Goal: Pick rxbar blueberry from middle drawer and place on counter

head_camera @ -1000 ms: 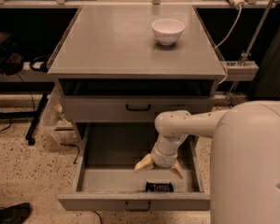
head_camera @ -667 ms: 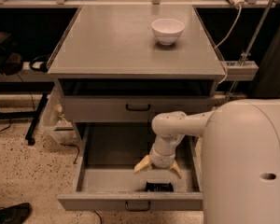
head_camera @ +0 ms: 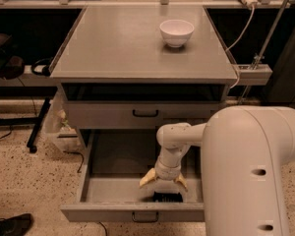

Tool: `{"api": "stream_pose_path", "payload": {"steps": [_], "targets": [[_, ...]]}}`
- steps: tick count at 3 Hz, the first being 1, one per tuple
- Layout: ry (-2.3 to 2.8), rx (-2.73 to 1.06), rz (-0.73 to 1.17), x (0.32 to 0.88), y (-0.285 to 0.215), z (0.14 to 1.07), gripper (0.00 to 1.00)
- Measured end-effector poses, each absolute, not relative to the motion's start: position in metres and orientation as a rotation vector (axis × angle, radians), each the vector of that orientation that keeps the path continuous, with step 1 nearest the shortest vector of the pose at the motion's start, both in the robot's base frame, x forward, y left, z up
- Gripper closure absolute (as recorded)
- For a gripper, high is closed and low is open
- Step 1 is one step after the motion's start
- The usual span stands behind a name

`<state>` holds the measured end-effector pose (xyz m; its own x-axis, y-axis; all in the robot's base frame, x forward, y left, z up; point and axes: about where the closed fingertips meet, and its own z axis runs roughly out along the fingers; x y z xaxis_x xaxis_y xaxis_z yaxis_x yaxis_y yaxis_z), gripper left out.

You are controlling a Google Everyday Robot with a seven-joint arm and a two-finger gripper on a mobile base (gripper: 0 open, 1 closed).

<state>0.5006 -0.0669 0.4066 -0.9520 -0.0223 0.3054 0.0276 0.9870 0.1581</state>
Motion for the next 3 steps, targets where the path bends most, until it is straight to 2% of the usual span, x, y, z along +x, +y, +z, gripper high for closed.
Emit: {"api": "stream_pose_path", "payload": {"steps": [3], "targets": [[-2.772, -0.069, -0.215, 0.492, -0.069, 0.366, 0.00]]}}
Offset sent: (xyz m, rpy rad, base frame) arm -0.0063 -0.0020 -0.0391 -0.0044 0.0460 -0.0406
